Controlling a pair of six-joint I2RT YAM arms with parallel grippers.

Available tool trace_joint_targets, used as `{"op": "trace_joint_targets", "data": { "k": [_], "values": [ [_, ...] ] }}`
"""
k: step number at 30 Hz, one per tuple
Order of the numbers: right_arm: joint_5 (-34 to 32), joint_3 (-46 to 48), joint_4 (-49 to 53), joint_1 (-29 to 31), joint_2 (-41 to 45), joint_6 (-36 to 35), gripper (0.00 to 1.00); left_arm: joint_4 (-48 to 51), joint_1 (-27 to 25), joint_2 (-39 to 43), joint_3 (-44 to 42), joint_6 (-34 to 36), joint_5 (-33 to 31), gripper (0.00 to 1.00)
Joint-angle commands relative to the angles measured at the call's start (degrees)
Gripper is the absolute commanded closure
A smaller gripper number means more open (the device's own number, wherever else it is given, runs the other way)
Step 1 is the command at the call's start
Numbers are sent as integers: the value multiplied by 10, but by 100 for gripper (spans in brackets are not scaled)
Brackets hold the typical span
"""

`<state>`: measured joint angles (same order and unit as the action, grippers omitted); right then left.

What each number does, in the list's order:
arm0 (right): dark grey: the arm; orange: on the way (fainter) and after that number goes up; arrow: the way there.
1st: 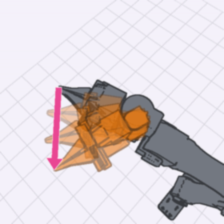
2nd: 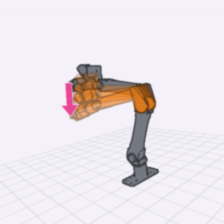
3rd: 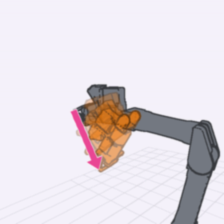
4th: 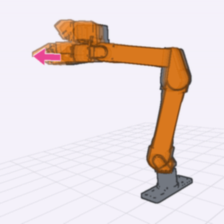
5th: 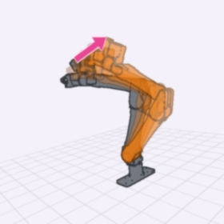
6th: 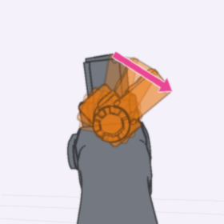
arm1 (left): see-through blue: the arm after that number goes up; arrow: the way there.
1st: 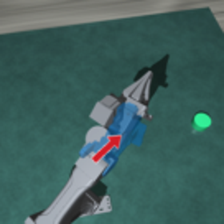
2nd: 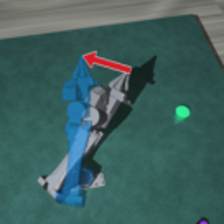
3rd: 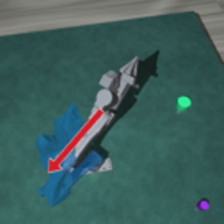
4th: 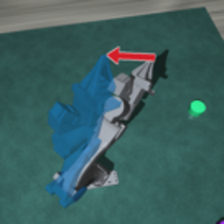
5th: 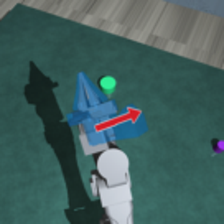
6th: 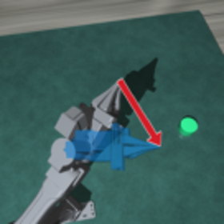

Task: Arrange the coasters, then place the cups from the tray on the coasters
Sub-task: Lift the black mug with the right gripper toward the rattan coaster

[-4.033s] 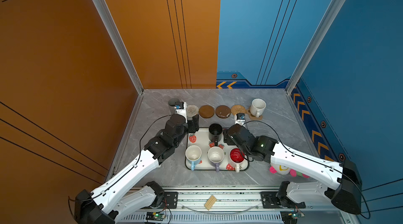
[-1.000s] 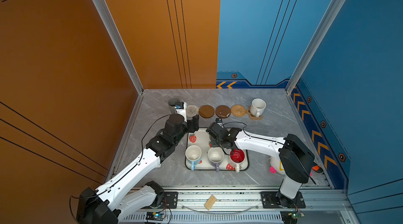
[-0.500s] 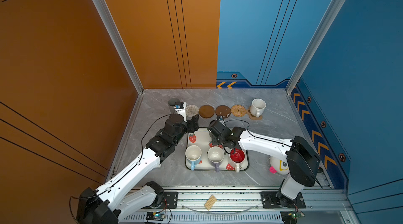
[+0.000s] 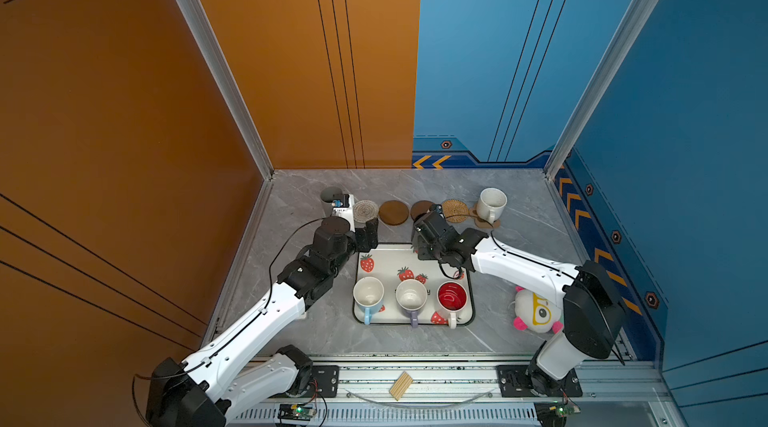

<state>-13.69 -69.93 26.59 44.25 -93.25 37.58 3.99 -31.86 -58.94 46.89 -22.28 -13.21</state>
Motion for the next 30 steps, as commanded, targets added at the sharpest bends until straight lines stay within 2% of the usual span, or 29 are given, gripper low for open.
{"op": "trace_joint_targets", "data": {
  "k": [1, 16, 30],
  "values": [
    [12, -25, -21, -30, 36, -30, 100, -11, 7, 1, -9, 1, 6, 19],
    [67, -96, 6, -162, -6, -105, 100, -27, 12, -6, -18, -8, 6, 19],
    [102, -186, 15, -222, -114, -132, 100, -20, 19, -12, -14, -5, 3, 19]
  ]
}}
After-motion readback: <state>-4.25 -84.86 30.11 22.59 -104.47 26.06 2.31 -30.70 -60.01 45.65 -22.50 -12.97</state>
